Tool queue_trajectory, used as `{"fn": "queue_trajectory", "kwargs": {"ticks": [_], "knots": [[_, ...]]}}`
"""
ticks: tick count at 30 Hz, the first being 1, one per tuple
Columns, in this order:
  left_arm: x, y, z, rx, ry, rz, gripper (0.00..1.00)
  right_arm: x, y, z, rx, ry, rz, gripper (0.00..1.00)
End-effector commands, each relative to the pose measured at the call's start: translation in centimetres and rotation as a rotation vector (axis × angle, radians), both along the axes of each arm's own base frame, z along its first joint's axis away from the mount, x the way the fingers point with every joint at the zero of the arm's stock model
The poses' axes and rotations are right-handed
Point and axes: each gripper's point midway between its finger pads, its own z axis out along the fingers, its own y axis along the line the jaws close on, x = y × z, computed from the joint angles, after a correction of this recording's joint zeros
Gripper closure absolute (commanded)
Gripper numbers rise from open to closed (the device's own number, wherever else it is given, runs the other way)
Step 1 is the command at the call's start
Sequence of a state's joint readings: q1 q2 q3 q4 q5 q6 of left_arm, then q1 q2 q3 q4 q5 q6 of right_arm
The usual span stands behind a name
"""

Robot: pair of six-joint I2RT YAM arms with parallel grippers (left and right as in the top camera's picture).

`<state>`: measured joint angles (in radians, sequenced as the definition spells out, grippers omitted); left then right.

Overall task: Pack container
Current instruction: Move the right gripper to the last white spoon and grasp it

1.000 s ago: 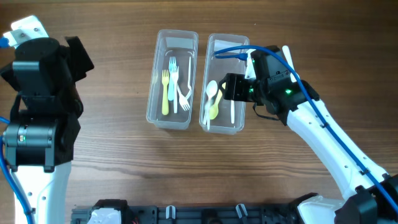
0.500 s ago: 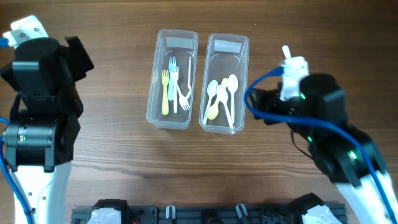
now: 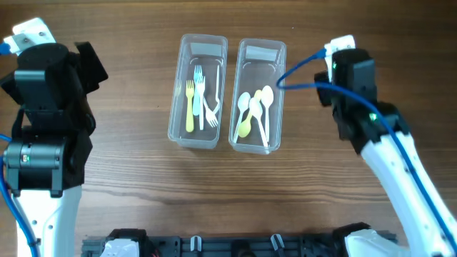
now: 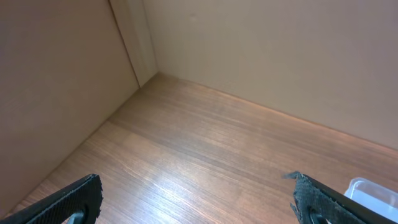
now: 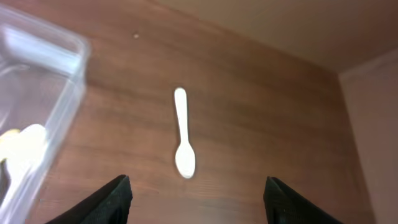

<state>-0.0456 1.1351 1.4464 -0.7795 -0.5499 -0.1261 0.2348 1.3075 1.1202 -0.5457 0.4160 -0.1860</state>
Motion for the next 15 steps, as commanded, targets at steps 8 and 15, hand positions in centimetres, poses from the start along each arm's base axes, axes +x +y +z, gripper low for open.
{"fn": "queue_trajectory", "kwargs": {"ticks": [8,15], "knots": [[-0.1,0.3,0.3,-0.004,-0.012,0.016,0.0,6.3,-6.4,-7.6,0.124,0.081,0.024,0.28],[-0.1,0.3,0.3,-0.004,-0.012,0.017,0.0,8.6,-6.2,-15.3,0.261,0.17,0.088,0.25]]}}
